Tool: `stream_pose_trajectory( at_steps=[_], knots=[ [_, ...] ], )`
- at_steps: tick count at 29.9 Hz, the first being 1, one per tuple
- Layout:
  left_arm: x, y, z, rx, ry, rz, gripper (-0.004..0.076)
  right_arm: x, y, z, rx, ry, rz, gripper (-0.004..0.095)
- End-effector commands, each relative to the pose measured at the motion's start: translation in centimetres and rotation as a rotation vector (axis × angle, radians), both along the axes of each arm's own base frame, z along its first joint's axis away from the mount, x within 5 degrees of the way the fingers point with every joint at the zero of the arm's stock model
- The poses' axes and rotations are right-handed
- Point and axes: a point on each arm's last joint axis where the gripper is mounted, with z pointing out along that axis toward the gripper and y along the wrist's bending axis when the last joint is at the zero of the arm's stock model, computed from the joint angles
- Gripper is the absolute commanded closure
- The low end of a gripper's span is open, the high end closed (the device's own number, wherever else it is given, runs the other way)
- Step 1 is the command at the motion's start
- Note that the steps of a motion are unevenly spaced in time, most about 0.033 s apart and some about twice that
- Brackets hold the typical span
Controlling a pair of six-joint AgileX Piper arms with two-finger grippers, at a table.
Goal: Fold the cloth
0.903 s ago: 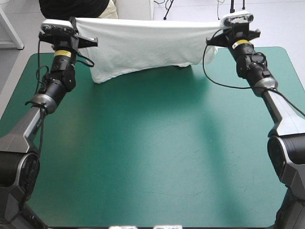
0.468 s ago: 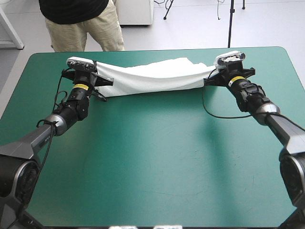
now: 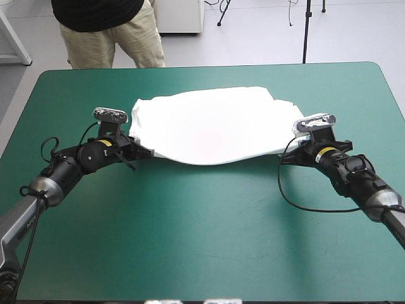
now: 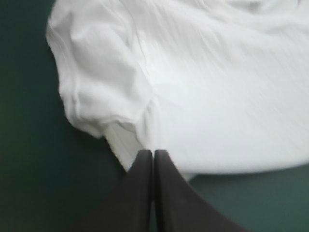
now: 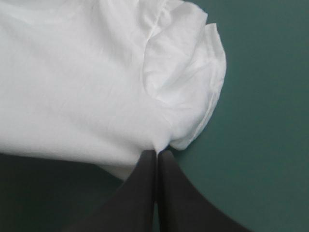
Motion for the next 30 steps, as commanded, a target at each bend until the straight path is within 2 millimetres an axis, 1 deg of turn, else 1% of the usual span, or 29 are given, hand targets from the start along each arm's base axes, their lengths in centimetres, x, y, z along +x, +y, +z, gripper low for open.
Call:
stream_pose_trajectory(
  at_steps=[1, 4, 8, 11, 15, 18, 20, 24, 30],
  knots=[
    [-1.7, -0.3, 1.7, -0.020, 0.062, -0.054, 0.0733, -2.0, 0.2, 1.9, 0.048, 0.061, 0.014, 0.0926],
    [-2.8, -0.4, 1.0, -0.004, 0.186, -0.107, 0.0733, -3.2, 0.7, 1.4, 0.109, 0.200, 0.044, 0.0926],
    [-3.8, -0.4, 0.1, 0.016, 0.291, -0.147, 0.0733, -4.0, 0.8, 1.2, 0.144, 0.274, 0.038, 0.0925],
    [-4.8, -0.2, -0.6, 0.039, 0.357, -0.158, 0.0733, -4.8, 0.7, 1.0, 0.123, 0.331, 0.041, 0.0925],
    [-6.5, 0.2, -1.6, 0.031, 0.382, -0.139, 0.0733, -6.3, 0.3, 0.5, 0.131, 0.357, 0.028, 0.0925],
    [-7.8, 0.5, -2.2, 0.030, 0.370, -0.125, 0.0733, -7.6, 0.0, -0.2, 0.135, 0.379, 0.017, 0.0925],
    [-8.3, 0.8, -2.5, 0.052, 0.362, -0.114, 0.0733, -8.3, -0.2, -0.6, 0.123, 0.398, 0.019, 0.0925],
    [-8.6, 1.6, -2.9, 0.141, 0.395, -0.104, 0.0733, -8.8, -0.5, -1.0, 0.080, 0.439, 0.023, 0.0925],
    [-8.6, 1.6, -2.9, 0.148, 0.393, -0.109, 0.0733, -8.7, -0.5, -0.9, 0.075, 0.416, 0.029, 0.0924]
  ],
)
